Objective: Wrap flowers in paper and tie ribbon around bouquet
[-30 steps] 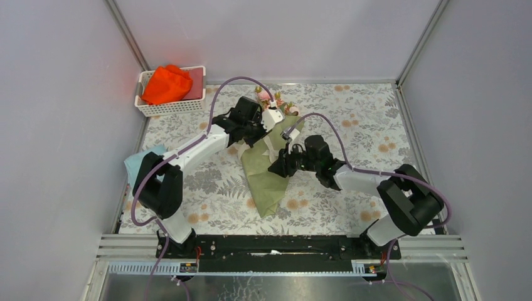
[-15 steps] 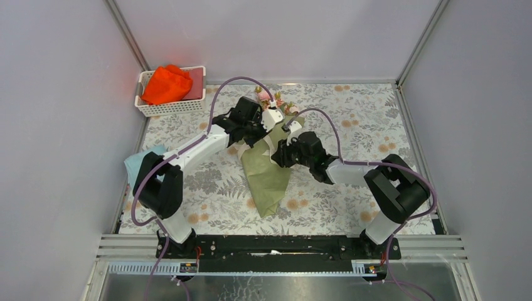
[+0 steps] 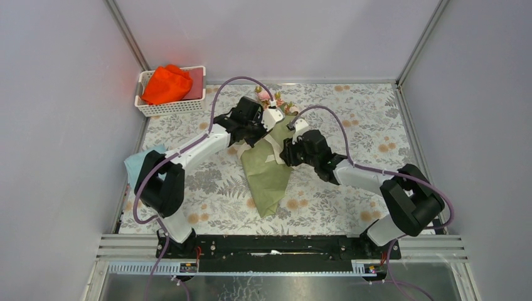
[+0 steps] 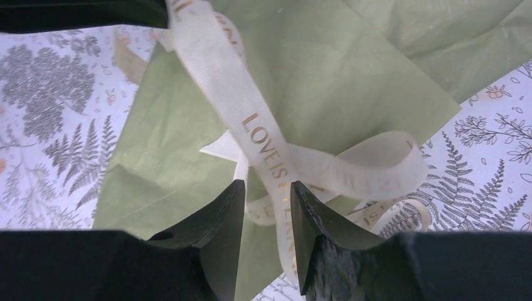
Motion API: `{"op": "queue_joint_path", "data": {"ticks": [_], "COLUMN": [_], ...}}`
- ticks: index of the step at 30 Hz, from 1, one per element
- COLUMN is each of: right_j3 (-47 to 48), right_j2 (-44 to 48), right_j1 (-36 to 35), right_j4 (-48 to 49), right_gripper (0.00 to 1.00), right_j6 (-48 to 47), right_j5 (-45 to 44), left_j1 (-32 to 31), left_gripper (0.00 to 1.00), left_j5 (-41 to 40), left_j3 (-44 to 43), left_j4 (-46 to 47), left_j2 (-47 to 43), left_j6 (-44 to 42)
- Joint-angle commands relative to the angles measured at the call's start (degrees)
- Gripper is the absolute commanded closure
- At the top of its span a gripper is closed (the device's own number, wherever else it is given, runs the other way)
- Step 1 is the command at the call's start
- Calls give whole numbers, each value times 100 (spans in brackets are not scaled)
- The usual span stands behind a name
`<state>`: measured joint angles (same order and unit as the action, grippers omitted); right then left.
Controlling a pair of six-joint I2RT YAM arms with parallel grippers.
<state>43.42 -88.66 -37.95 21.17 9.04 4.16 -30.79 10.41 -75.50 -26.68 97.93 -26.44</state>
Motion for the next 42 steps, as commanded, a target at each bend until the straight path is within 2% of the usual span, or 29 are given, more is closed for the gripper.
{"op": "queue_joint_path", "data": {"ticks": [1,3,5,12,22,32,42], "right_j3": [-229,-465,-563,-444,-140,149,220], "right_j2": [325,292,187,-75,289,-174,-113], "right_j1": [-185,-229,-230,-236,-214,-191,-99], "right_j4": [288,816,1107,1281,436,336,154], "right_gripper": [60,60,59,52,49,58,55], "right_j6": [-240,-126,26,107,-394,-432,-499], "right_j5": [687,1079,1088,825,437,517,291], "left_j1": [4,6,3,2,2,2,-6], "left_gripper": [100,100,100,100,100,100,100], "left_j5": [-81,-57,-41,-7,46,49,101], "left_j3": [-221,-228,-230,-157,-174,-179,-162], "left_j4": [233,233,226,190,194,141,119], "left_j2": [83,73,69,29,55,53,59], "left_j6": [140,140,130,96,74,66,52]}}
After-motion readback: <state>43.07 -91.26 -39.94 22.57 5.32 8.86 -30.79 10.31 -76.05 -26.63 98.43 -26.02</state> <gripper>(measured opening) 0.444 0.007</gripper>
